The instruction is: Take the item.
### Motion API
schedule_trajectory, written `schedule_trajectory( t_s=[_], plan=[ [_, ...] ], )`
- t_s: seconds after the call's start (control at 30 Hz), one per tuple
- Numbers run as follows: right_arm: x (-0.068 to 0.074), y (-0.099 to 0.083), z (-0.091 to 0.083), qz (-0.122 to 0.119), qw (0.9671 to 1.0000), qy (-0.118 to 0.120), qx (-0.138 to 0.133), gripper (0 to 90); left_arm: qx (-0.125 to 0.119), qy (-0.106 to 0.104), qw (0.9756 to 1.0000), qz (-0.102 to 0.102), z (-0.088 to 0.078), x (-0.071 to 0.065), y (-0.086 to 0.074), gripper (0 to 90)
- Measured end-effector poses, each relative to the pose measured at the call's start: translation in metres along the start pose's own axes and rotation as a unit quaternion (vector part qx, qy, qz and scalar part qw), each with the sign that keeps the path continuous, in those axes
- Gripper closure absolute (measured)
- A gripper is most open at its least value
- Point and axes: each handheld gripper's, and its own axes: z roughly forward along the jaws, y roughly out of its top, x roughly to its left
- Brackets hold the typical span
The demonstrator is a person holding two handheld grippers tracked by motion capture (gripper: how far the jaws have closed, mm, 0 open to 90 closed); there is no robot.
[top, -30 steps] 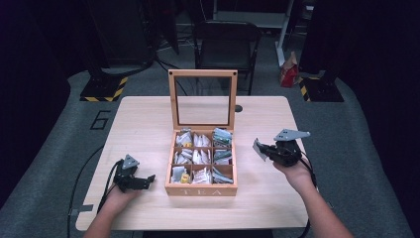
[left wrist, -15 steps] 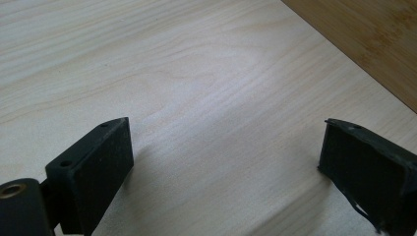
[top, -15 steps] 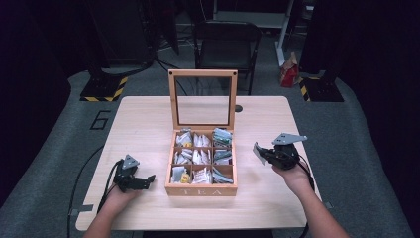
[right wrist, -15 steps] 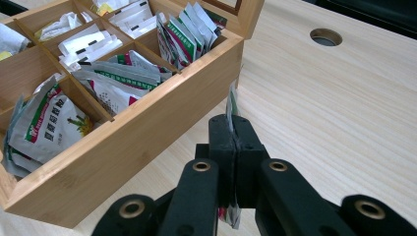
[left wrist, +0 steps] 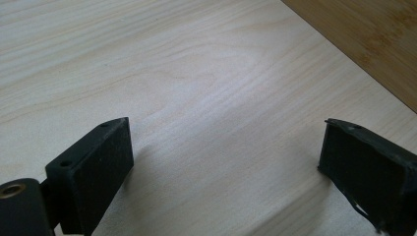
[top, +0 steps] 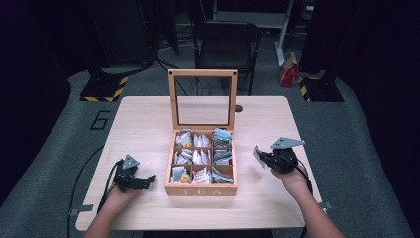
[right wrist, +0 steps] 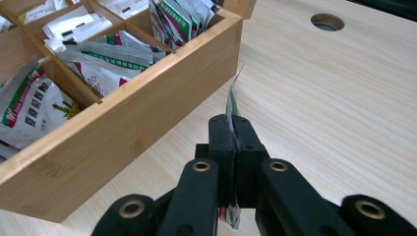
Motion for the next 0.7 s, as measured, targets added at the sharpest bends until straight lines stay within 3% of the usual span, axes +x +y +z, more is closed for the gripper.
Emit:
schedule_trajectory(
  t_s=[0.7],
  plan=[
    [0.002, -0.020, 0.016, -0.005, 0.9995, -0.020, 0.024, 88.8, 0.000, 0.000, 1.0000, 0.000, 0.000, 0.000, 0.000, 5.6]
  ],
)
